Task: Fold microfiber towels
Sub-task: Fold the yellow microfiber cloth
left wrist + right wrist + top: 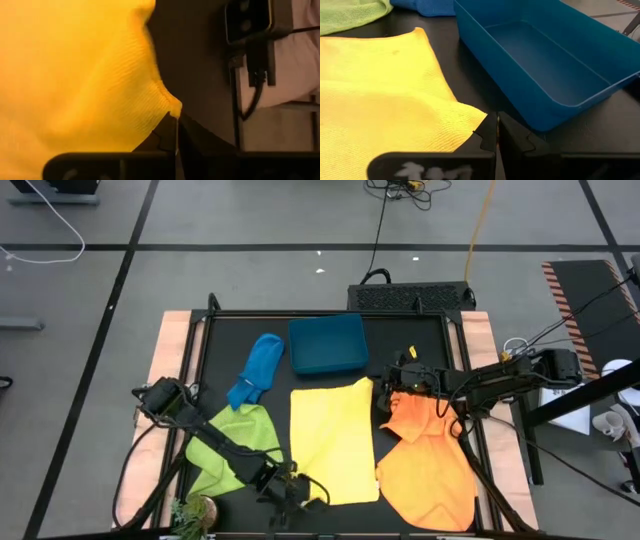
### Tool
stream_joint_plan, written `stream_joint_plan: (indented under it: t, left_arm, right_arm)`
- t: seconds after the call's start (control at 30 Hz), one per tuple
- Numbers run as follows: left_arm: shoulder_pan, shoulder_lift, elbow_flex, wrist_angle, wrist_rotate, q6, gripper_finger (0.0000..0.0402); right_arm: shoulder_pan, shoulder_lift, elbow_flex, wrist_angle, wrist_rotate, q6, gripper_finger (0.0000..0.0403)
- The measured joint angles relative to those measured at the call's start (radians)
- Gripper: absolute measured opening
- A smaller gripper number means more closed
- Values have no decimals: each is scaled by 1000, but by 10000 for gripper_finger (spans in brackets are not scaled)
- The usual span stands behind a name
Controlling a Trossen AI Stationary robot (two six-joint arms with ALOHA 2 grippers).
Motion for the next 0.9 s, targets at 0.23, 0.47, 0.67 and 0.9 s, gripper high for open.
stream_joint_plan:
  t: [0.23, 0.47, 0.67, 0.9]
  left_arm:
    - [-22, 0, 0, -63, 5, -128, 10]
    - [-16, 0, 0, -206, 90, -216, 12]
    - [-7, -5, 0, -169, 94, -217, 57]
    - [-5, -5, 0, -104, 56, -203, 143]
  right_arm:
    - [0, 0, 0, 0, -1, 0, 0]
    - [1, 0, 0, 0, -3, 0, 0]
    - [1, 0, 0, 0, -4, 0, 0]
    - [1, 0, 0, 0, -4, 0, 0]
